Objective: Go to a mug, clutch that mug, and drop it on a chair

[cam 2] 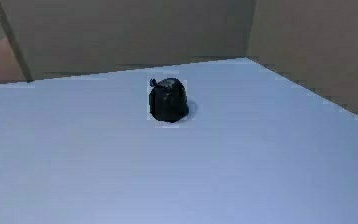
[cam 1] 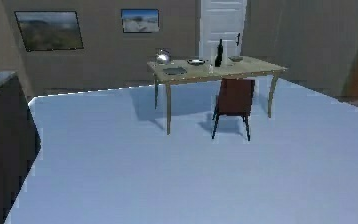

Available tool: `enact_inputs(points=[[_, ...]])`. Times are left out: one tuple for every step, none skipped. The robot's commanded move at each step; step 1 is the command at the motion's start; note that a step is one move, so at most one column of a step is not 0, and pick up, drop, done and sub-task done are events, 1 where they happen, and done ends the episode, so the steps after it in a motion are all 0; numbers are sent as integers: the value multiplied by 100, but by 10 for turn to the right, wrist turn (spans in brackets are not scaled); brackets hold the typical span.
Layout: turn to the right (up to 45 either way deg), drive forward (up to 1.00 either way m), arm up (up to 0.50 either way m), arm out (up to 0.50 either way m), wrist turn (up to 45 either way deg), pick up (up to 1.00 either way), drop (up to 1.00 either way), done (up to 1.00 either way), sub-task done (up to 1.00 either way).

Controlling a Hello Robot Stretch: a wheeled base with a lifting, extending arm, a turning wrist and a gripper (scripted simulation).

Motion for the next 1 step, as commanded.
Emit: enact_inputs(points=[[0,100,0,0,0,0,0,0,0]])
